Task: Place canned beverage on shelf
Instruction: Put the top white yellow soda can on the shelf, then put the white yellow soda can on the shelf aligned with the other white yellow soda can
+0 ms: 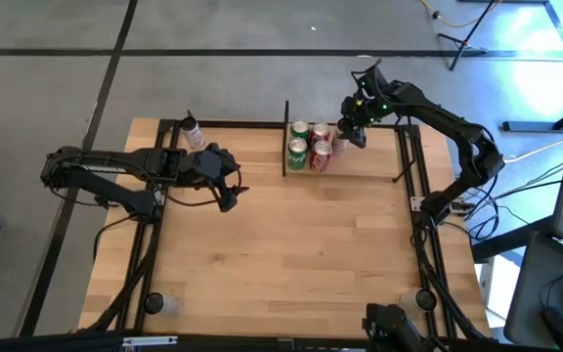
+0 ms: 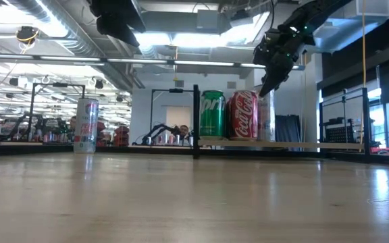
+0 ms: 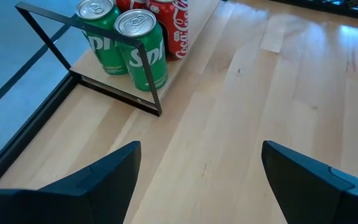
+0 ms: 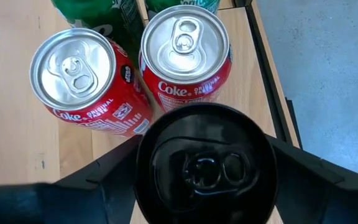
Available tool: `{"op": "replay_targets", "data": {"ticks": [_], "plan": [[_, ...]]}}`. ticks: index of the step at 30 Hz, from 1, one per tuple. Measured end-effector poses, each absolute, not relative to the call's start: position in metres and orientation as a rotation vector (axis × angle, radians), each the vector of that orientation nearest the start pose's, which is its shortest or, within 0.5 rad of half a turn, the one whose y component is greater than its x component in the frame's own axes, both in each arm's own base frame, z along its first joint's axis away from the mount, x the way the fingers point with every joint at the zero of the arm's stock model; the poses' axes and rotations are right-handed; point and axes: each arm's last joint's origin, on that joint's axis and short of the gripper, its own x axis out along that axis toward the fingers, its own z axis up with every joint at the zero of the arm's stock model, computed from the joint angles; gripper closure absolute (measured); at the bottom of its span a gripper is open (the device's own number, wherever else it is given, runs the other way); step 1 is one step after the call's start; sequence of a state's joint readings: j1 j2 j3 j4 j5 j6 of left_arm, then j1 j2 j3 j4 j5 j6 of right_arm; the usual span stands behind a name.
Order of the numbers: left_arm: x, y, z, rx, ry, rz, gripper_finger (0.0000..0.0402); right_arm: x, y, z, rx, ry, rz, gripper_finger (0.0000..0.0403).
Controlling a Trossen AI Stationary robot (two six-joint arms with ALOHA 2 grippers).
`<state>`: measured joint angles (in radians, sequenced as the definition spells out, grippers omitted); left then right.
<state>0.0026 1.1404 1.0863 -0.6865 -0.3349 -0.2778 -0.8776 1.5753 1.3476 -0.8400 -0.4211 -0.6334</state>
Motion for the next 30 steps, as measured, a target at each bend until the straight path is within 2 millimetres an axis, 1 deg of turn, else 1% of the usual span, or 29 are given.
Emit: {"op": "replay_targets", "data": {"ticks": [6,9,15,27,30], "plan": [[0.228,0.01,0.326,-0.135,0.68,0.43,0.0081,0.213,-0.238,0.289,0.061,0.929,-0.127,0.011],[0.228,0.011,0.326,-0.133,0.679,0.436,0.0081,0.213,-0.237,0.293,0.059,0.919,-0.117,0.011],[0.227,0.012,0.327,-0.105,0.667,0.501,0.0081,0.211,-0.235,0.296,0.043,0.919,-0.107,0.011],[0.227,0.013,0.327,-0.097,0.662,0.522,0.0081,0.198,-0.222,0.323,-0.045,0.881,-0.189,0.011],[0.229,0.013,0.328,-0.105,0.637,0.518,0.0081,0.195,-0.219,0.331,-0.067,0.853,-0.217,0.011]]}}
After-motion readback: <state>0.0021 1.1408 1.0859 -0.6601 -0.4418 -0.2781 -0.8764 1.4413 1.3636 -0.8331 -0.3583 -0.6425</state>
